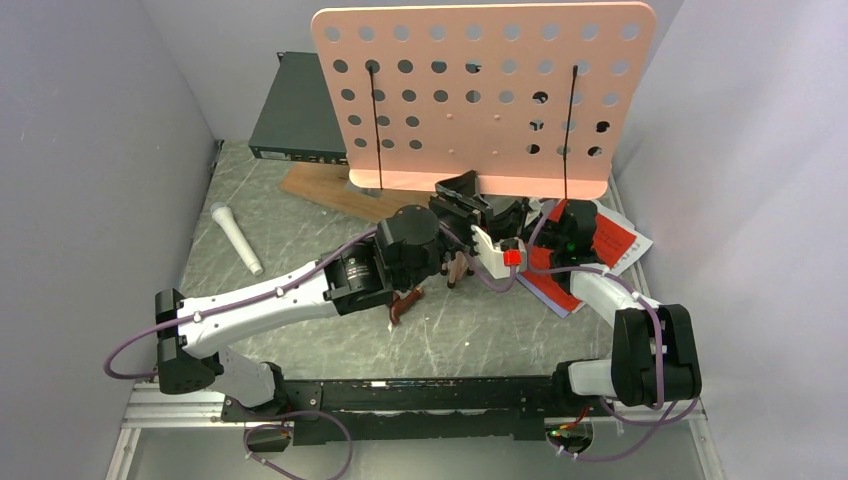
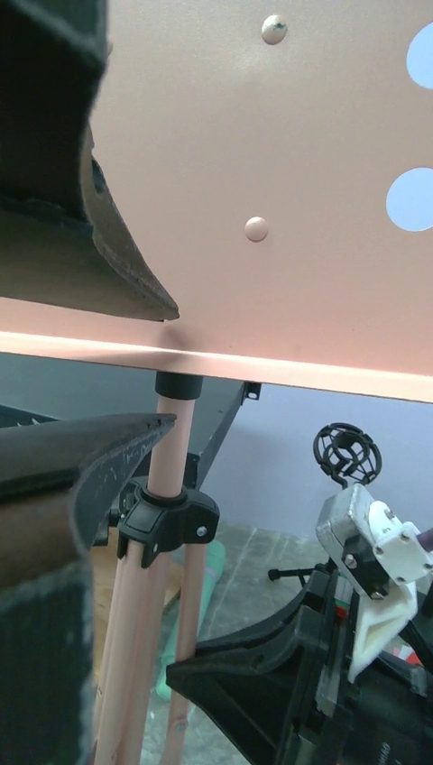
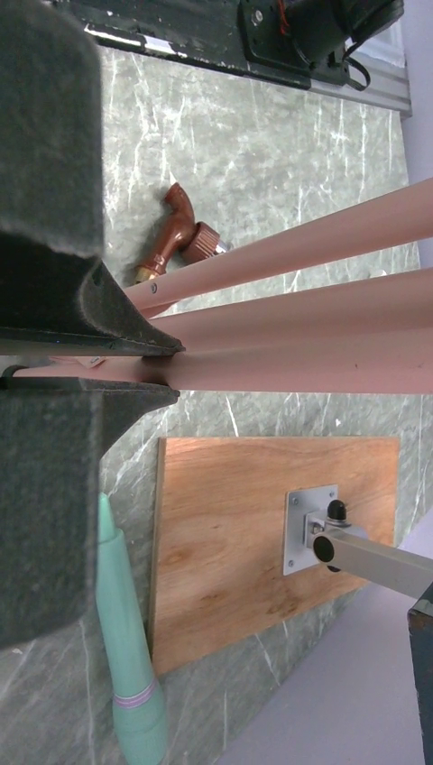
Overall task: Pack up the instrument practice props
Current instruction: Pick up the music stand from the center of the board.
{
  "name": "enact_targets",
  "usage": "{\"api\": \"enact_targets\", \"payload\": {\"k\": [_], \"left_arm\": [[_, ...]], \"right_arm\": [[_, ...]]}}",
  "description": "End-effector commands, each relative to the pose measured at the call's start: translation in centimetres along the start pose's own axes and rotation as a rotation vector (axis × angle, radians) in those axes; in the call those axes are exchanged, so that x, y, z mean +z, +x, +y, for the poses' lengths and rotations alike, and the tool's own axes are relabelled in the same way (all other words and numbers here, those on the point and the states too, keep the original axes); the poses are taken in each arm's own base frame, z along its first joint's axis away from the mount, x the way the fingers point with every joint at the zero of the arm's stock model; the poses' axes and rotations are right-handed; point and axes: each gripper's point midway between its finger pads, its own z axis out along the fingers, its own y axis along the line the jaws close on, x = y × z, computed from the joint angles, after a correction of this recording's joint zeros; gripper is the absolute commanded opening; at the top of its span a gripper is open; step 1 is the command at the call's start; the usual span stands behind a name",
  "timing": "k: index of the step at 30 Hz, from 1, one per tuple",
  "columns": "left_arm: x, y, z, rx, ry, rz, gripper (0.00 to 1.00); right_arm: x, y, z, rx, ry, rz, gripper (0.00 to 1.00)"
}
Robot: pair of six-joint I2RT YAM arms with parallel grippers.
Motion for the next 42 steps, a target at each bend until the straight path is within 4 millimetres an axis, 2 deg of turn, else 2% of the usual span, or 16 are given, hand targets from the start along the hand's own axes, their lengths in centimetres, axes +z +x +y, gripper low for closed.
{"api": "enact_targets", "payload": {"k": [1,2,7,10,15,17,22,29,35,42], "left_arm": [[0.3,0.7,1.3,0.044,-0.043,0.019,0.40],[0.4,1.1,1.2,0.055,-0.042,0.028,0.36],[0.9,2.1,0.8,0.118,-0.035,0.082,0.00],[1.0,2.4,1.0,0.146,-0.046,0.100,0.00],[0.5,1.2,3.5,0.150,-0.147,0.073,0.00],[0.3,0.5,4.3,0.164,-0.184,0.064,0.00],[0.3,-0.1,5.7,0.188,-0.245,0.084,0.00],[-0.8,0.1,7.6,0.155,-0.301,0.109,0.00],[-1.9,-0.2,9.2,0.152,-0.353,0.134,0.00],[-3.0,-0.7,10.6,0.130,-0.417,0.168,0.00]], "right_arm": [[-0.3,1.7,0.3,0.081,-0.005,0.040,0.00],[-0.3,1.6,0.3,0.079,-0.003,0.040,0.00],[-0.3,1.6,0.5,0.081,-0.018,0.040,0.00],[-0.3,1.5,1.0,0.082,-0.048,0.037,0.00],[-0.3,0.6,1.8,0.078,-0.097,0.025,0.00],[-0.3,0.3,2.1,0.078,-0.110,0.020,0.04],[-0.5,-0.7,2.9,0.065,-0.149,0.009,0.24],[-1.3,-2.4,4.3,-0.002,-0.197,-0.001,0.52],[-2.3,-3.0,4.3,-0.004,-0.194,-0.004,0.75],[-2.4,-3.1,4.4,0.024,-0.193,0.009,0.95]]}}
